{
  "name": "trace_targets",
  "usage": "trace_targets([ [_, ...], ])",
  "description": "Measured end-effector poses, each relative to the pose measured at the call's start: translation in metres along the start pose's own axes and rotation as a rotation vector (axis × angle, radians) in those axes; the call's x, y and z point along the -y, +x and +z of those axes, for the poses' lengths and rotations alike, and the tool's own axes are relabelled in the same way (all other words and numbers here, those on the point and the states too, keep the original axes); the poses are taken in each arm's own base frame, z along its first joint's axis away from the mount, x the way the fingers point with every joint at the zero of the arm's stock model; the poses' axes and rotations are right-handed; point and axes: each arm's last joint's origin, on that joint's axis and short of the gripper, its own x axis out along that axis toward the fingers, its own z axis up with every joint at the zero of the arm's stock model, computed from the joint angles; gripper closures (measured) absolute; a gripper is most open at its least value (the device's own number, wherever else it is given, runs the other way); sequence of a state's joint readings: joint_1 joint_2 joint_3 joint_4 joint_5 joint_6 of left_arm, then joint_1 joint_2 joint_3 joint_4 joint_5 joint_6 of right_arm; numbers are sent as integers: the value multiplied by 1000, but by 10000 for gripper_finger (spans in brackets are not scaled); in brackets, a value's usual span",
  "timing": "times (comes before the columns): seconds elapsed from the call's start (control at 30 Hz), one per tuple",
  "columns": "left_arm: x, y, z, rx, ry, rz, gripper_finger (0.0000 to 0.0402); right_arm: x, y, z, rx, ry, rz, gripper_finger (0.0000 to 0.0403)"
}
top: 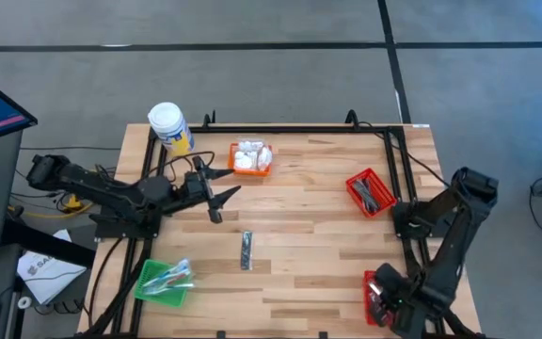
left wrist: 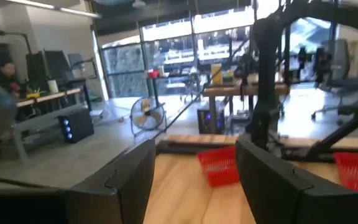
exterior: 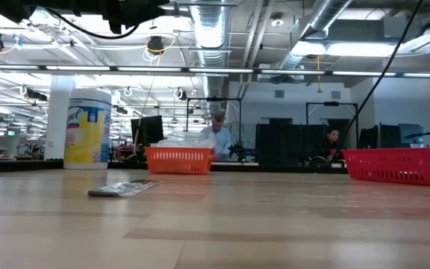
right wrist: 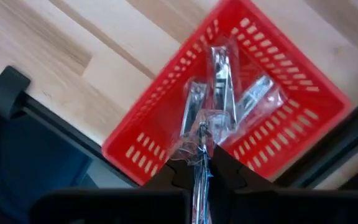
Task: Pick & Place Travel size toiletries
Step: Put the silver nail cutter into the bottom red basket, then put the black comb into the top red basket
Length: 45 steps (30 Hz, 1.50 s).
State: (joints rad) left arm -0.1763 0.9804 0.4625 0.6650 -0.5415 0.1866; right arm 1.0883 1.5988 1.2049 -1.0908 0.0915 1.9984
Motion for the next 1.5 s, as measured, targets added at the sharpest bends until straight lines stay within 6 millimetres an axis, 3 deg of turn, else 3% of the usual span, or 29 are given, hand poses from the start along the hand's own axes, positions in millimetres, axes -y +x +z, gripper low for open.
trace_targets([
  [0.3,3,3,-5,-16,9,-24,189,-18,25,14,-76,-74,-55,391],
  [0.67,5,3,-4,-7,2,-55,189,-1,62,25,-164,-51,-114,383],
  [0.97,5,3,-4,-4,-2,-54,189,3,62,26,-153,-79,-143,289],
  [1.2,5,3,-5,-16,-31,-56,189,9,43,31,-140,-105,-104,208],
  [1.5,6,3,-10,-64,-73,-61,189,25,13,49,8,-112,-59,197],
])
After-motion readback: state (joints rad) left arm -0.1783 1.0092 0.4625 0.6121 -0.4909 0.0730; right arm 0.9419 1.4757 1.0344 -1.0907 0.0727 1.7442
